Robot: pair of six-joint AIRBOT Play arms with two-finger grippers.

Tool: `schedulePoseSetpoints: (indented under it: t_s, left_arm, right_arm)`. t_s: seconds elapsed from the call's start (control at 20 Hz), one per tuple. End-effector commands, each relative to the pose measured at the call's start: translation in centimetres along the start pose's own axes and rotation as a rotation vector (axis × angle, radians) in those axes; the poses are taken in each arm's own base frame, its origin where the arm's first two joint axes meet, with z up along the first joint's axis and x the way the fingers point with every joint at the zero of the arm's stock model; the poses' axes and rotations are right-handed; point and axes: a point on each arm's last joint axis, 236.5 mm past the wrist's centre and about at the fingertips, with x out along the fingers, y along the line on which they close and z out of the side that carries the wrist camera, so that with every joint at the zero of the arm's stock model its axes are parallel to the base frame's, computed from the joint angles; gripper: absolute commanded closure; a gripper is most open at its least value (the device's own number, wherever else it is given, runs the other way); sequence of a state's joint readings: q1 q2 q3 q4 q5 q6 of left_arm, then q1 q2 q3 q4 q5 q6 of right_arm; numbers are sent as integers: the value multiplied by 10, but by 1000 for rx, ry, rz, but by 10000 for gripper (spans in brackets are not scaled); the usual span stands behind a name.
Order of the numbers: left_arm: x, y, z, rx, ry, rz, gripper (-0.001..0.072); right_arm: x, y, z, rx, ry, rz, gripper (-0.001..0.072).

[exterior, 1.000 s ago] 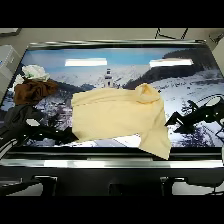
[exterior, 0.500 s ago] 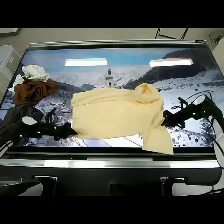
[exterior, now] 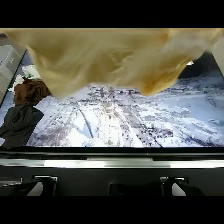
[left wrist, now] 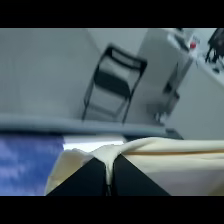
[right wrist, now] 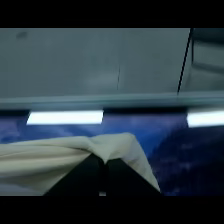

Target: Fold the clothes and pants, and hang the long-sleeved shirts on hangers.

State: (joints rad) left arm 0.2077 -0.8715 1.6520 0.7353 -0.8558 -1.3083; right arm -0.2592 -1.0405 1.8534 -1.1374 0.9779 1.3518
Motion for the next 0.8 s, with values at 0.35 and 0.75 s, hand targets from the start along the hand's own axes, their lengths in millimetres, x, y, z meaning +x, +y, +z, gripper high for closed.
schedulePoseSetpoints:
  t_s: [0.35, 0.75]
  left_arm:
    - [-114, -93, 124, 243, -404, -2, 685]
    - [31, 88, -120, 1, 410, 152, 684]
  right_arm:
    - [-185, 67, 108, -162, -409, -12, 676]
    - [32, 14, -145, 92, 545, 99, 678]
